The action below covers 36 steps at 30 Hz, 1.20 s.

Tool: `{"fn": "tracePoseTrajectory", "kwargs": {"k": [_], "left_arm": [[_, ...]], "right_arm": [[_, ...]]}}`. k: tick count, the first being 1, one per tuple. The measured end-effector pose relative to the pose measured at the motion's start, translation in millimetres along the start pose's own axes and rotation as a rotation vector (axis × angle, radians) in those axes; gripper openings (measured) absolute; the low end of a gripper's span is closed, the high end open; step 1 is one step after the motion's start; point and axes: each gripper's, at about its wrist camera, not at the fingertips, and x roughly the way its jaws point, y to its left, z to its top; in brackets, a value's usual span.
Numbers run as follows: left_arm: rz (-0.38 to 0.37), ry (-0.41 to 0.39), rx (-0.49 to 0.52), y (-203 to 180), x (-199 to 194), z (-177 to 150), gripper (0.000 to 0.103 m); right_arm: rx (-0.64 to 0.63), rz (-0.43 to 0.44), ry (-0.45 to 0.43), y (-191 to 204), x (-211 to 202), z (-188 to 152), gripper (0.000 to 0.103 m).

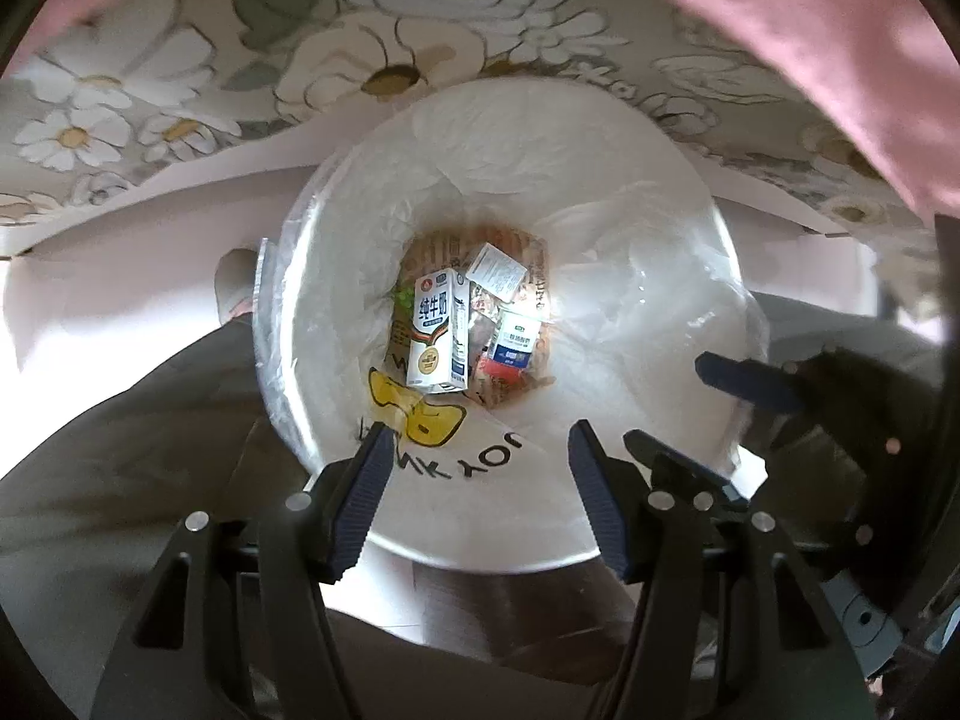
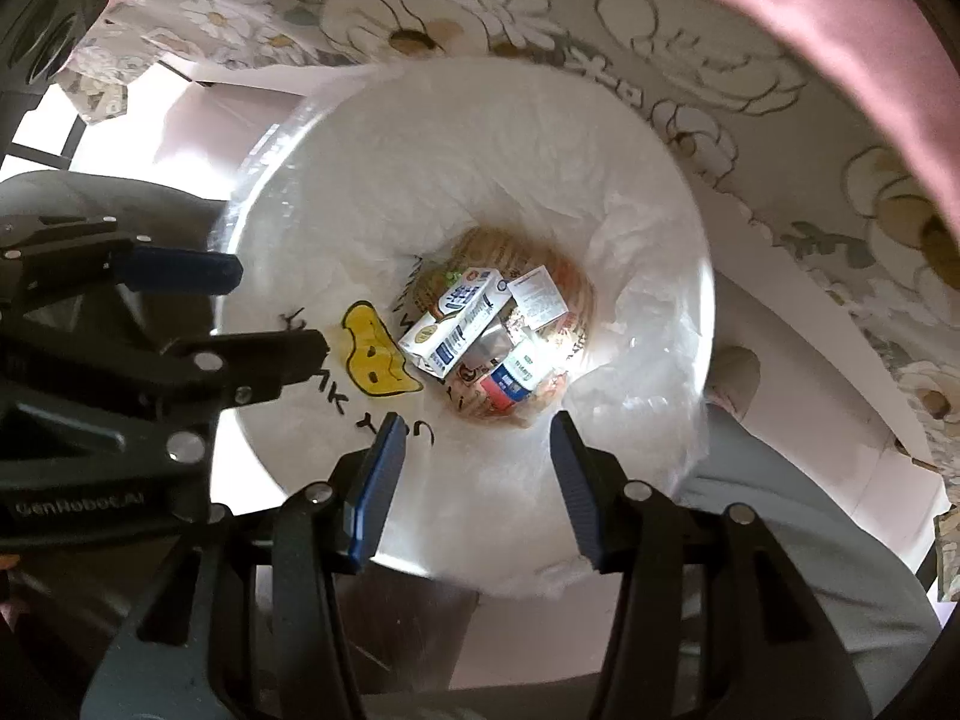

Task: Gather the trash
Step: 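Move both open tools back over the bed toward the green brick and black tube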

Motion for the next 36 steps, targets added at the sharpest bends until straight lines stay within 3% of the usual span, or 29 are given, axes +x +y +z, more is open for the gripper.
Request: {"fn": "tracePoseTrajectory", "kwargs": {"k": [7,16,19,28,36], "left_arm": [[0.053,-0.109,0.082,-13,-52,-21,0.063],[0.092,-0.263,0.168,-47,-117,-36,0.072],[0.096,-0.309,0.199,-59,-136,-41,0.075],[0.136,-0.416,0.236,-84,-181,-58,0.087],[0.135,-0.514,0.238,-93,-225,-61,0.090]], "right_arm": [[-0.017,0.002,-0.091,1,-49,-15,0.051],[-0.016,-0.026,-0.201,-6,-106,-35,0.051],[-0.005,-0.046,-0.246,-9,-129,-42,0.060],[0.023,-0.081,-0.356,-10,-187,-61,0.066],[0.022,-0.145,-0.501,-6,-253,-73,0.067]]}}
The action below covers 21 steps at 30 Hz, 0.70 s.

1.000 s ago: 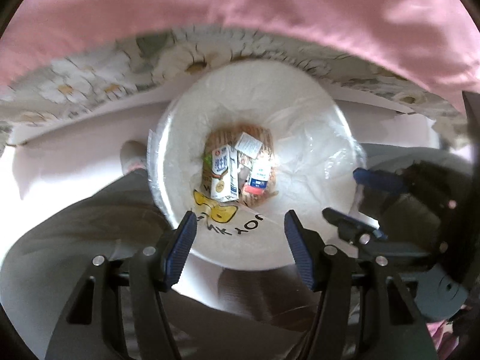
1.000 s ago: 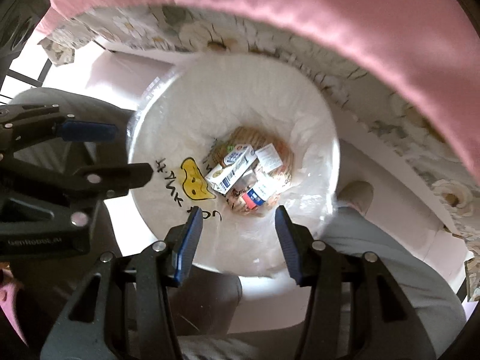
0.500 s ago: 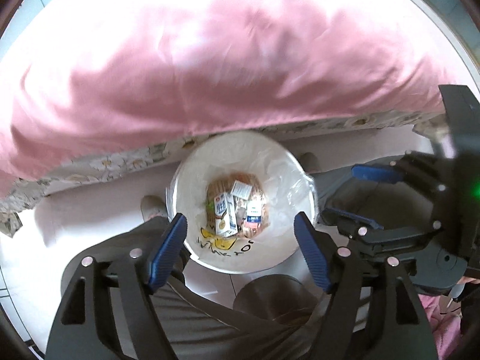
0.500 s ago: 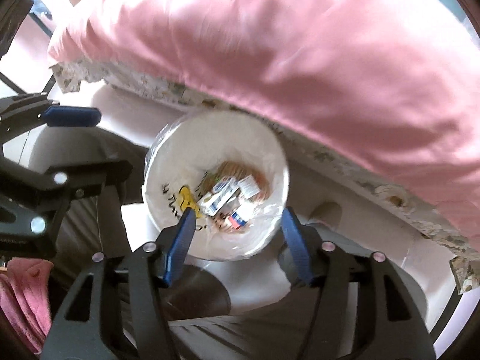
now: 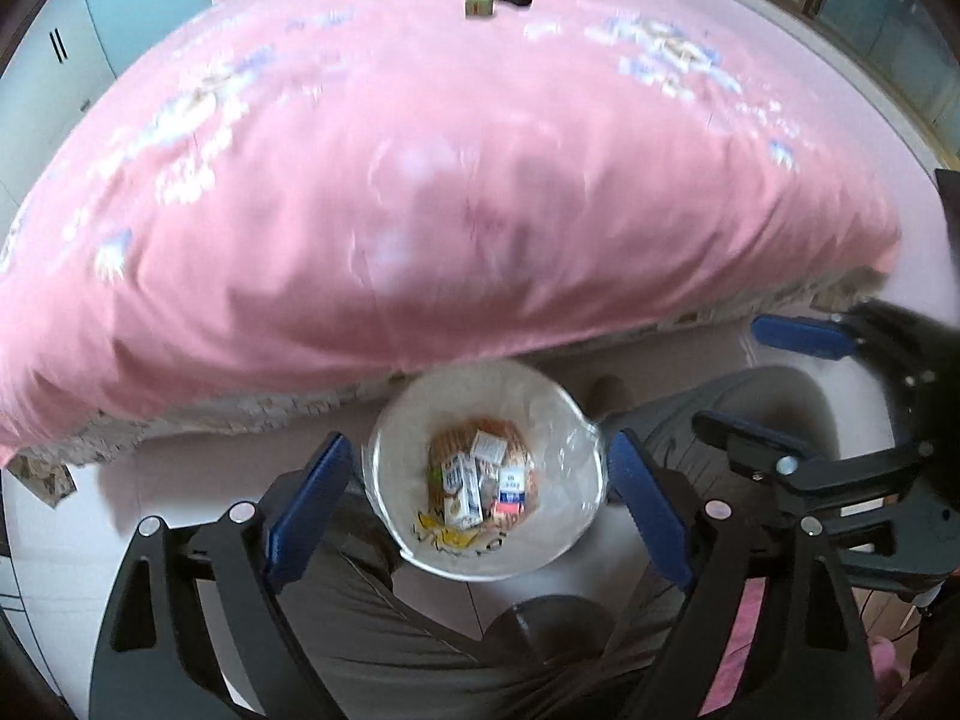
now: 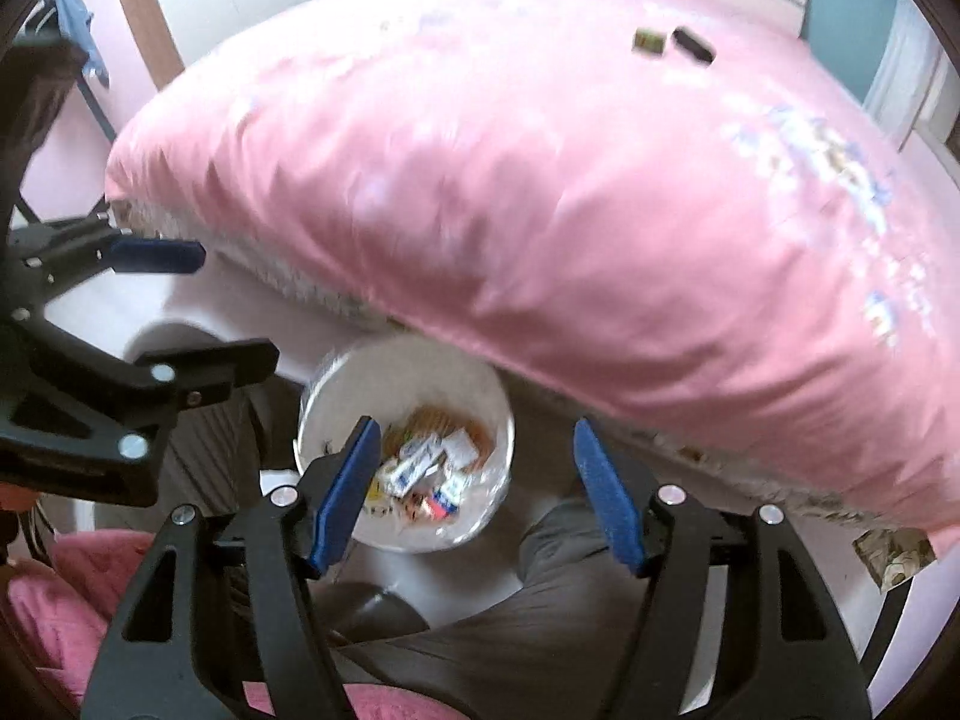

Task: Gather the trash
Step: 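Move both open tools back over the bed toward the green brick and black tube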

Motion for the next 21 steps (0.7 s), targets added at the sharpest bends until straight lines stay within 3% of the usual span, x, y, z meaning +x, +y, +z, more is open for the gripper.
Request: {"fn": "tracePoseTrajectory", "kwargs": {"k": [11,21], "left_arm": [[0.027,-0.133,0.044,-10,-44,54,0.090],[0.043,-0.209,0.108,-26,-63,104,0.090]], "right_arm": [[0.040,-0.047,-0.182,-34,-73,47,0.069],[0.045,-0.098,-0.255,-63,-95,95,0.069]]}}
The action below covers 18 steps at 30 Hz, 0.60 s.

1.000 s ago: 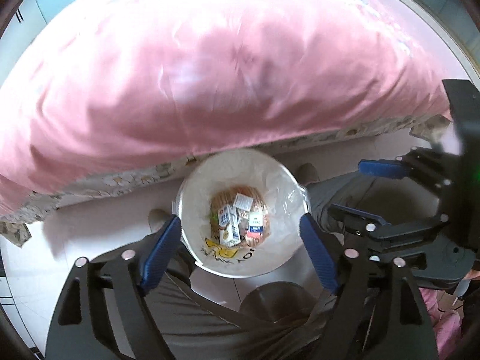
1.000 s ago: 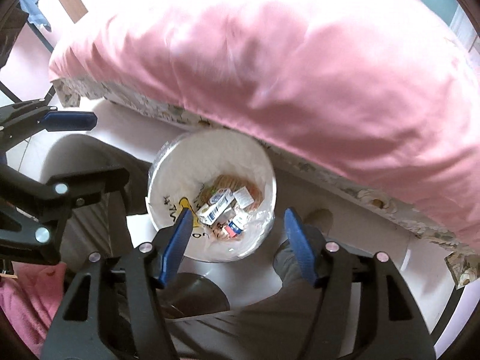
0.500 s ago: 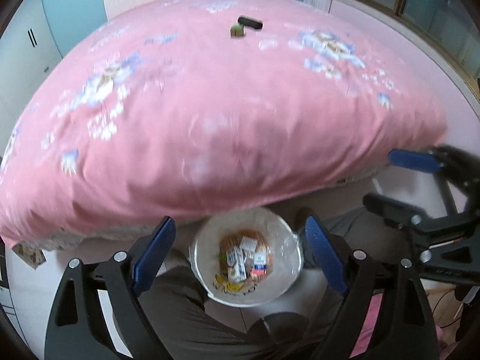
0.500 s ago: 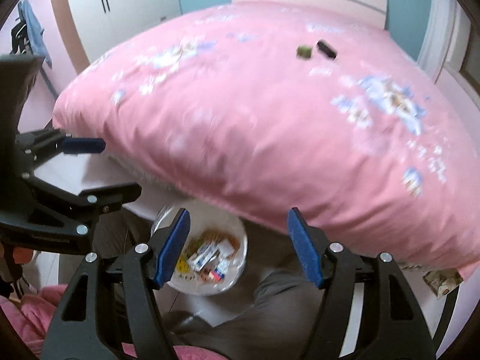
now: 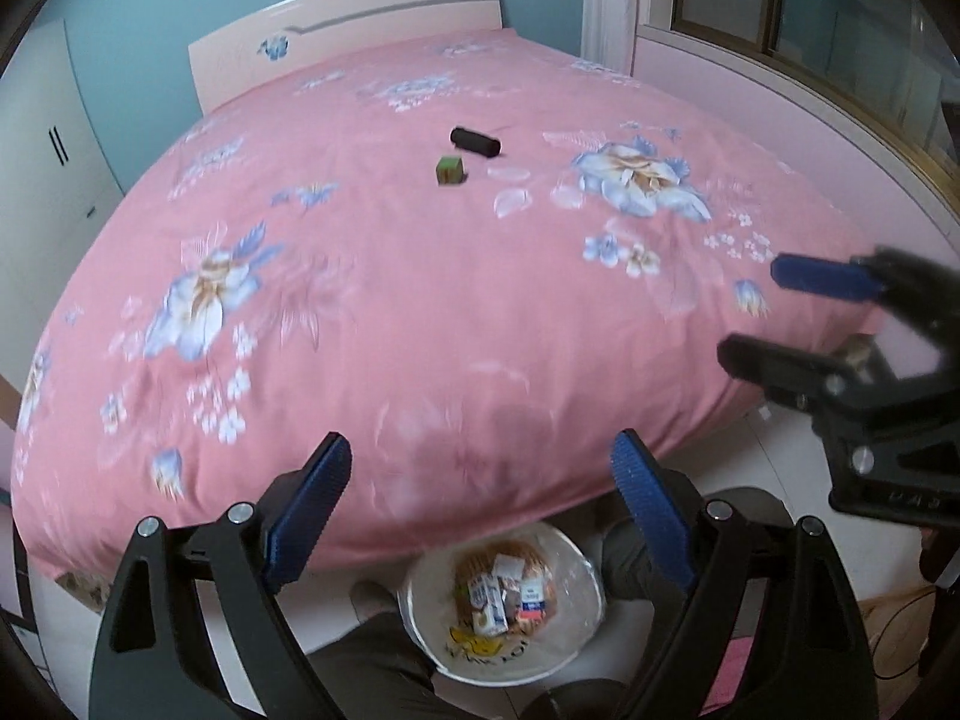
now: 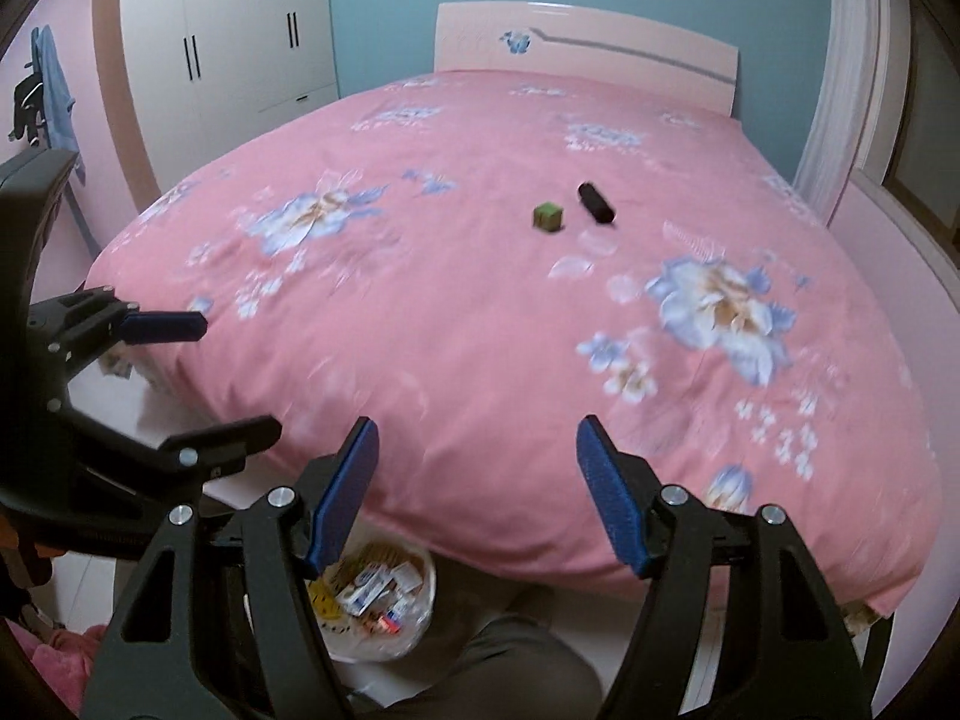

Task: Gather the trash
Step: 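Move both open tools back over the bed toward the green brick and black tube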

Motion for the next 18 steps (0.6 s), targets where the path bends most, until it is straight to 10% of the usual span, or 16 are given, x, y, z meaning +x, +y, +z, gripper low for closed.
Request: {"fn": "tracePoseTrajectory", "kwargs": {"k": [18], "left_arm": [[-0.028,-0.060,-0.038,15,32,96,0.090]], "right_arm": [[0.011,-0.046,-0.071,-58,33,105,0.071]]}}
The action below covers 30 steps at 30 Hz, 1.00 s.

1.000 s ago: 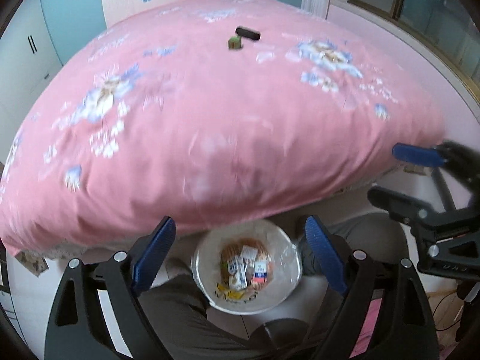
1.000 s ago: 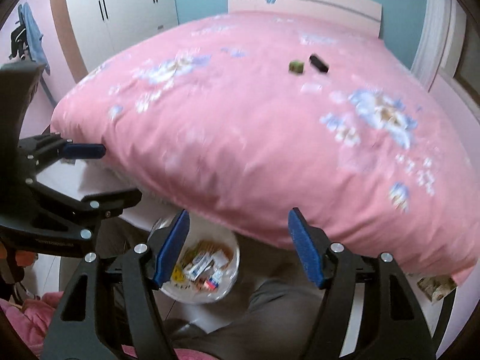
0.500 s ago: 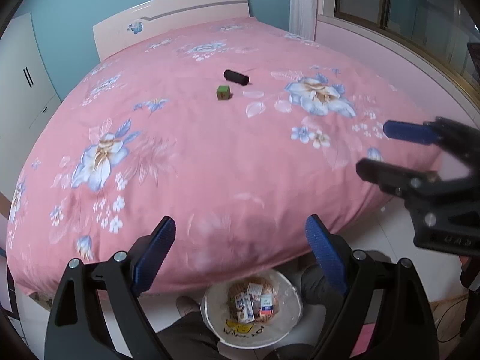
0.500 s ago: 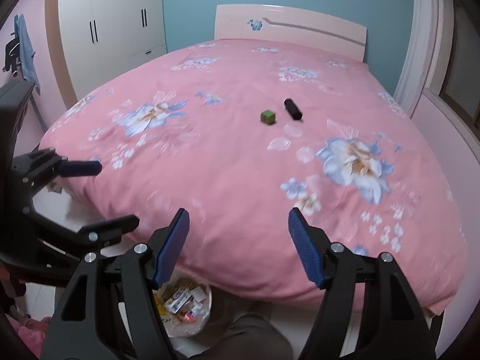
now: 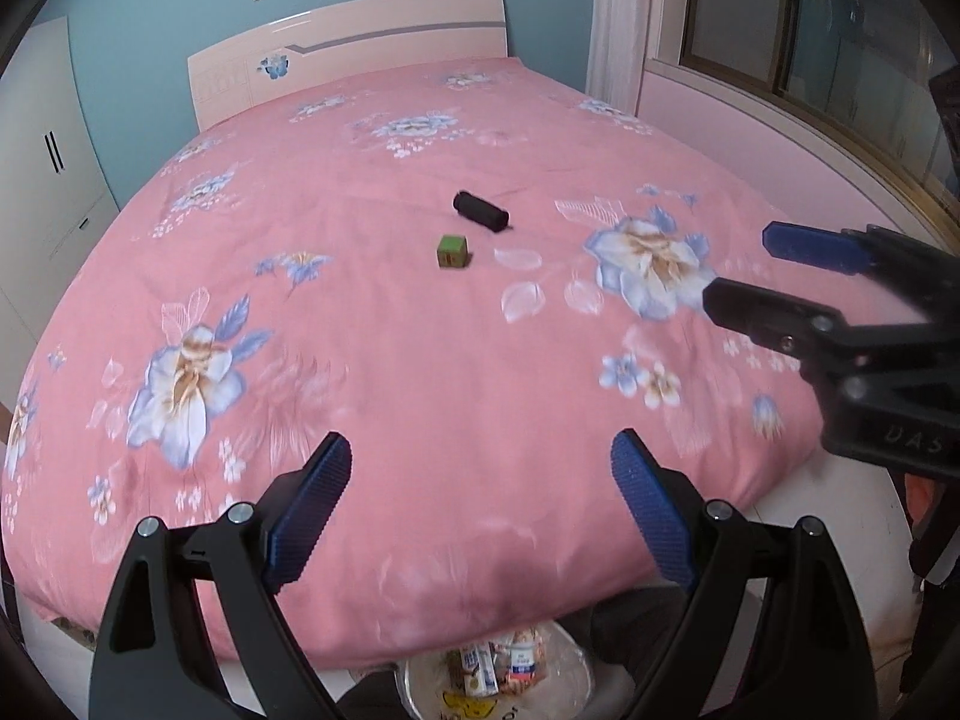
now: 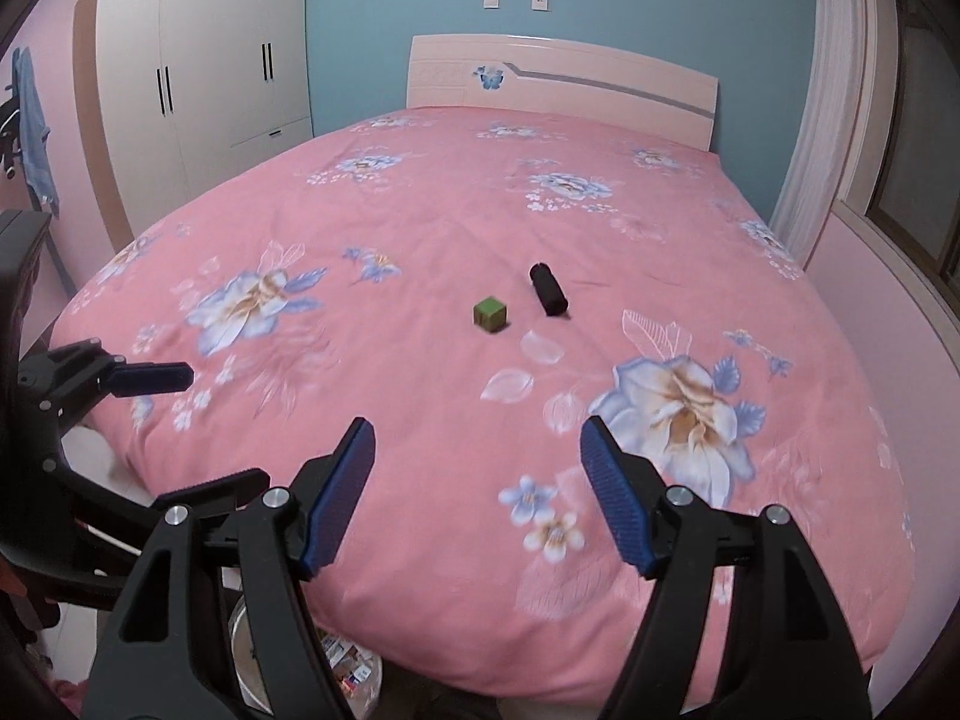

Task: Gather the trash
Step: 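Move both open tools back over the bed toward the green brick and black tube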

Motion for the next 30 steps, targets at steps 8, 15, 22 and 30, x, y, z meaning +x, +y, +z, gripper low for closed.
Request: {"fn": "tracePoseTrajectory", "kwargs": {"k": [8,15,22,30], "left_arm": [[-0.002,-0.004,0.004,4,37,39,0.090],[-0.003,0.003,-0.003,13,79,78,0.090],[-0.006,0.030,-0.021,23,132,106,0.090],[-0.005,0.079,-0.023,29,201,122,0.090]], "right_arm": [[0.085,0.025,0.025,-39,47,50,0.071],[0.119,0.000,0.065,-69,97,89,0.071],[0.114,-0.013,0.111,-86,160,115,0.071],[0.101,-0.021,0.172,-103,244,127,0.071]]}}
